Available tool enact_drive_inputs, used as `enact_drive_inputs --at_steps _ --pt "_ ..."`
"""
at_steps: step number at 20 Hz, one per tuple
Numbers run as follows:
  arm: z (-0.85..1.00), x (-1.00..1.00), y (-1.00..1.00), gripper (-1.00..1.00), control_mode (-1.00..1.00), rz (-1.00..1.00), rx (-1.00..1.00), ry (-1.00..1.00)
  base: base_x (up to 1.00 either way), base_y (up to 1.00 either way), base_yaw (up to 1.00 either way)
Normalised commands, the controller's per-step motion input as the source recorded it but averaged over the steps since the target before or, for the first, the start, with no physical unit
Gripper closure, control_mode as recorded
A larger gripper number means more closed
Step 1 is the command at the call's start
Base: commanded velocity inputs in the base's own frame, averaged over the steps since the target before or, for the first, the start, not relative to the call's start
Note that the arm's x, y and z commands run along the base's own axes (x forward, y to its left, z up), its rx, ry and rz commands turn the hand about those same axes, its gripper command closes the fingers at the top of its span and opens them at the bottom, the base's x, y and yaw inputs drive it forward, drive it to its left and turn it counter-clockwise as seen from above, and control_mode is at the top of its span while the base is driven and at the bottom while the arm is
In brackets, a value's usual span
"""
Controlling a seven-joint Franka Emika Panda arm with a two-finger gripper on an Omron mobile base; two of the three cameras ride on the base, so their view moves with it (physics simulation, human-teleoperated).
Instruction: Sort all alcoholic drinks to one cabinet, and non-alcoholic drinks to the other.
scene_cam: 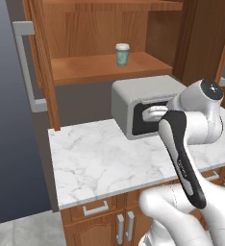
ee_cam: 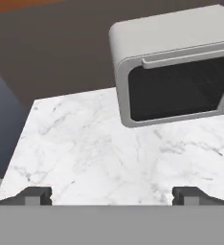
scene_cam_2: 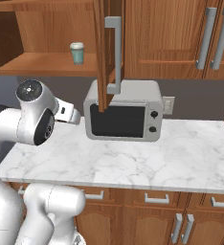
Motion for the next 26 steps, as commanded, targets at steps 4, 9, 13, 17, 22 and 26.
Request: enact_drive_inputs --at_steps 4,9,13,17,22,26 --pt "-0.79 -0.98 -0.1 -1.0 -1.0 0.0 0.0 0.37 0.0 0.0 0.0" --pt "-0.29 -0.59 0.04 -1.0 1.0 0.0 0.0 0.1 -0.4 0.0 0.0" --pt "0.0 0.0 0.0 -1.0 1.0 0.0 0.0 0.0 -1.0 0.0 0.09" --pt "0.0 0.0 0.0 -1.0 1.0 0.0 0.0 0.0 -1.0 0.19 0.5" --pt "0.0 0.0 0.0 -1.0 1.0 0.0 0.0 0.0 -0.94 0.83 0.64" --pt "0.0 0.0 0.0 -1.0 1.0 0.0 0.0 0.0 -0.34 1.0 0.45"
